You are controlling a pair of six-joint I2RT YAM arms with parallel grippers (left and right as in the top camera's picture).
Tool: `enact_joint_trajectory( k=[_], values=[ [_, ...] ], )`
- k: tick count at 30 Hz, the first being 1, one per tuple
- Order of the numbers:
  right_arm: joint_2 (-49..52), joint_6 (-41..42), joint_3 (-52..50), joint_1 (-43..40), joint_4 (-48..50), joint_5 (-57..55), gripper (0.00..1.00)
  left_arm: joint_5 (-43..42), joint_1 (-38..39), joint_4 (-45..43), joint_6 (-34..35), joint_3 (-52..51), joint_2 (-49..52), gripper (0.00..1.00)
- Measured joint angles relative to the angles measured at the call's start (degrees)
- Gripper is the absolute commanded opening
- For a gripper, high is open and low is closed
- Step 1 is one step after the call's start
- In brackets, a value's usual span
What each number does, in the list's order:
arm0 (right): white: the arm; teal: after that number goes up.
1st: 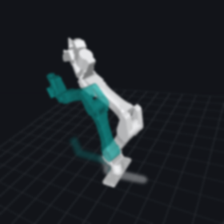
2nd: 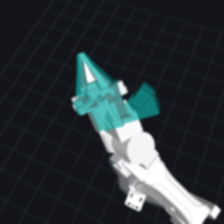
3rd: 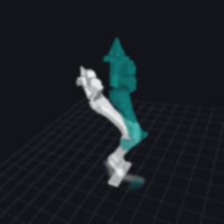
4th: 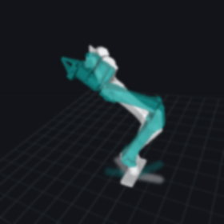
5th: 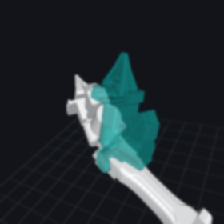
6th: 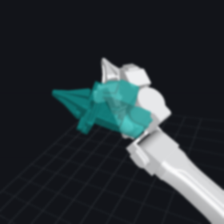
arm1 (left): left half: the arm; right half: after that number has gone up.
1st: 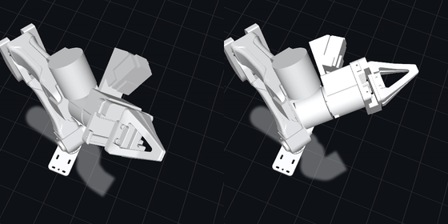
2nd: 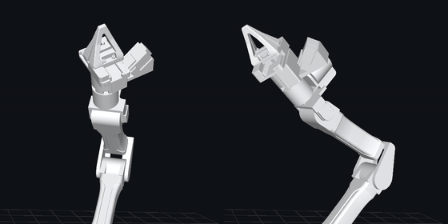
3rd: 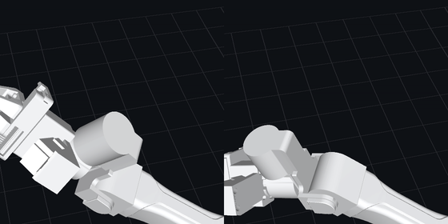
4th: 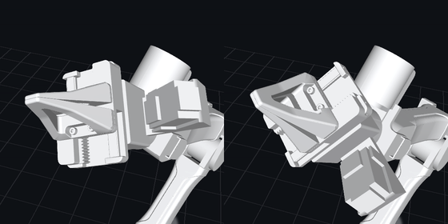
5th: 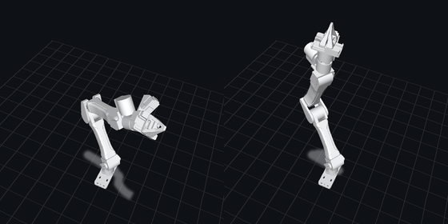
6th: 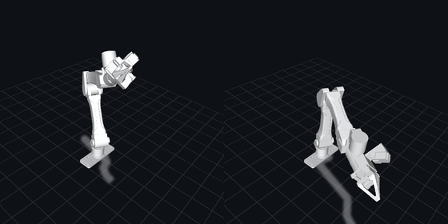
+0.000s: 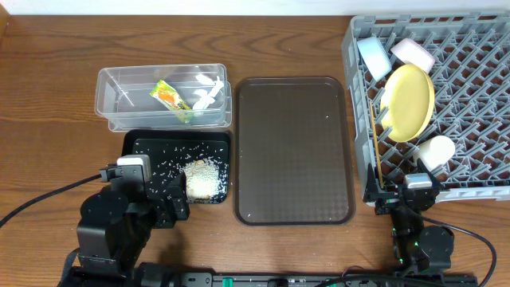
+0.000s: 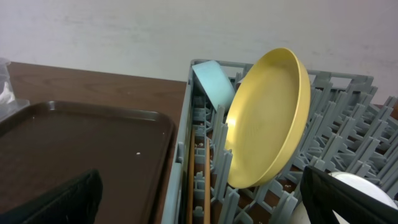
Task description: Sort waste into correct bins and load items into the dishwasher rack
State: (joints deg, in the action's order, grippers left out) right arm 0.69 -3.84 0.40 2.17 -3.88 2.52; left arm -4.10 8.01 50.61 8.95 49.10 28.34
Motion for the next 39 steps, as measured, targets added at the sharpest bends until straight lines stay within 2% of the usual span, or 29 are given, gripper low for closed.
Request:
enact_joint_trajectory(
  k=[9,12,15,23,31,34,39],
  values=[
    [0.0,0.0,0.0,0.0,0.0,0.0,0.99,0.2,-2.8,-0.3,-0.3,-0.5,-1.8,0.95],
    [0.0,0.0,0.0,0.0,0.0,0.0,0.99,0.7,-5.7,-1.4,-0.5,-3.4,-5.6,0.95],
    [0.0,0.0,0.0,0.0,0.0,0.0,0.99,1.1,-8.0,-6.2,-0.8,-9.6,-10.4,0.95],
    [0.0,0.0,0.0,0.0,0.0,-0.2,0.99,1.3,-9.0,-30.1,-1.3,-33.3,-25.3,0.95],
    [0.0,0.0,0.0,0.0,0.0,-0.2,0.99,1.3,-8.9,-54.3,-1.3,-46.4,-27.8,0.95],
    [0.0,0.0,0.0,0.0,0.0,-0.3,0.99,1.3,-8.9,-55.0,-1.7,-48.7,-27.7,0.95],
    [0.0,0.0,0.0,0.0,0.0,-0.4,0.99,1.0,-8.7,-49.8,-3.0,-48.5,-27.6,0.95]
  ],
)
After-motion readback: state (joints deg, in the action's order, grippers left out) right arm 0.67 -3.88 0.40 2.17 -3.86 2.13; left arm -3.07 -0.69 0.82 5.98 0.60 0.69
